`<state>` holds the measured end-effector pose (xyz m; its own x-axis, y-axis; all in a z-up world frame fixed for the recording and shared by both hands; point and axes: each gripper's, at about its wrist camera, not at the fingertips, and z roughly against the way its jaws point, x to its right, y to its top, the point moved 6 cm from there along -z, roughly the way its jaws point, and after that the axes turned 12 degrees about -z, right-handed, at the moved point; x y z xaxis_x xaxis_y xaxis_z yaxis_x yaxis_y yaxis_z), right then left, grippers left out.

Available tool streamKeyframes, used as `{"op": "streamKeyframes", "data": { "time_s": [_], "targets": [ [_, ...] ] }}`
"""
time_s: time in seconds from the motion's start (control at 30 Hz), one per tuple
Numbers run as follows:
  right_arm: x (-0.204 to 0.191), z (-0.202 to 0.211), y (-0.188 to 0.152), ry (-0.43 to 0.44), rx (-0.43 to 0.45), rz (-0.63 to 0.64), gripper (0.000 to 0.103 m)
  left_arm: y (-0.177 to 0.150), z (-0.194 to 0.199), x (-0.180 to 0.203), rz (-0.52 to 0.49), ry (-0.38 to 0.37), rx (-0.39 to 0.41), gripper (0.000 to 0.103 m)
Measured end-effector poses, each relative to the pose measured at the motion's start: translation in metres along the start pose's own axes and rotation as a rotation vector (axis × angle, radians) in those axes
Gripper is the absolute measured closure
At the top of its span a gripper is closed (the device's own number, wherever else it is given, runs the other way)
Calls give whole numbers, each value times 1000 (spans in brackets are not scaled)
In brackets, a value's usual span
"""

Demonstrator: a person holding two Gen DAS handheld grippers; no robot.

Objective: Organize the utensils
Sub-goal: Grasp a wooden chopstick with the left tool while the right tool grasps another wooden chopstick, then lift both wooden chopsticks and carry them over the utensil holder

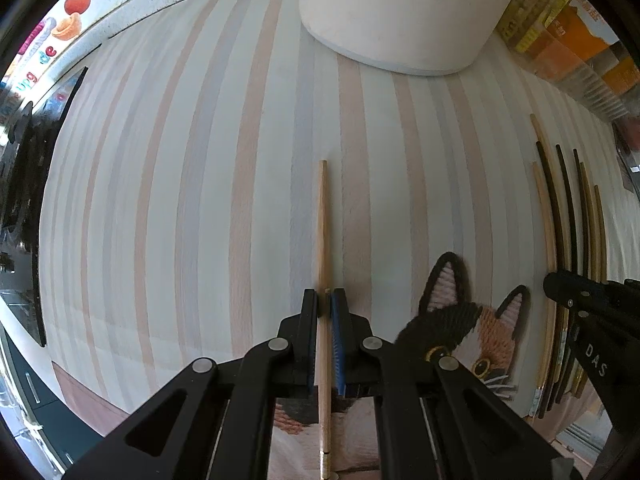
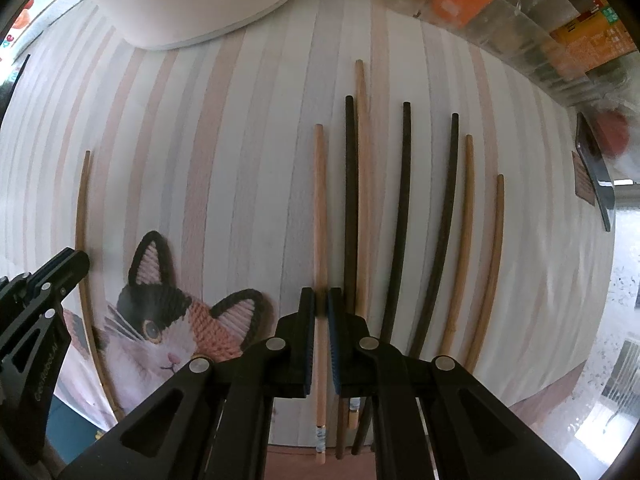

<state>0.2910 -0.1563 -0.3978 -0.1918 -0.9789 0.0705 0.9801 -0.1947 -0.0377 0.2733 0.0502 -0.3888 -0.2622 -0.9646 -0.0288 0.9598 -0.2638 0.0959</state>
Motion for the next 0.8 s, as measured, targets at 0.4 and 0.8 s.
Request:
{"op": "streamKeyframes", "data": {
  "time_s": [0.4, 0.8],
  "targets": [
    [20, 43, -11, 222, 93, -82, 96, 5, 69, 26, -23, -58, 156, 99],
    [59, 137, 5, 364, 266, -151, 96, 51, 197, 41, -46, -101, 445, 99]
  ]
}}
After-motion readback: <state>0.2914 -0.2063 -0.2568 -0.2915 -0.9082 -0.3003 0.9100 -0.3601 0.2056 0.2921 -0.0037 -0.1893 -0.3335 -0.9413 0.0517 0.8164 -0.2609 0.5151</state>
